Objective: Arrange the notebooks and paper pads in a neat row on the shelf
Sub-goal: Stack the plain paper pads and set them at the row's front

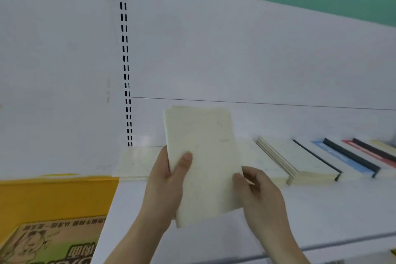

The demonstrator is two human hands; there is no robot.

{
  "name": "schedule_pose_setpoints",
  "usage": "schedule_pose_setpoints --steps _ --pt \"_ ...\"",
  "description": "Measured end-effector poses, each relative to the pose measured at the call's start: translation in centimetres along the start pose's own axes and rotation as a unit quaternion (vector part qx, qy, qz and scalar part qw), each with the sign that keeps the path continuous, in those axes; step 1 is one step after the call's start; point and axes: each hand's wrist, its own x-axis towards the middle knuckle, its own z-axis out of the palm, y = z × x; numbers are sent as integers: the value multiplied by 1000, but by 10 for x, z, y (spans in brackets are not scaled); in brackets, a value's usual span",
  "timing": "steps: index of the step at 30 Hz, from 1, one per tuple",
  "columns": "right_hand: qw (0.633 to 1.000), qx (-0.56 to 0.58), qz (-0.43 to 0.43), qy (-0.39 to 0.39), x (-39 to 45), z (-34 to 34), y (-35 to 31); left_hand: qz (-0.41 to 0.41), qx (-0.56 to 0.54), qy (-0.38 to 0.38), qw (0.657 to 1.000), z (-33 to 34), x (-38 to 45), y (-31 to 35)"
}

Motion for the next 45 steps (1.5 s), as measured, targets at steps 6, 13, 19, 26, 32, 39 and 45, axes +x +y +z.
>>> schedule_pose_setpoints --steps 6,13,19,26,32,39,45 --pt "997 -18 -51 -52 0 -41 -2 20 32 -11 999 44 9 -6" --pt "997 -55 -48 -6 40 -85 12 -32 70 -66 995 117 29 -6" --pt "993 -108 -38 -17 111 -109 39 45 262 -112 958 147 44 -21" --pt "932 -323 -126 -108 160 -97 71 29 515 -221 828 154 57 -49" --pt "853 -466 -194 -132 171 -98 78 37 585 -231 776 154 59 -48" --pt "786 -531 -209 -238 188 -110 82 -2 537 -251 806 150 60 -39" --pt "761 -531 -187 -323 183 -121 65 -26 521 -271 809 143 63 -47"
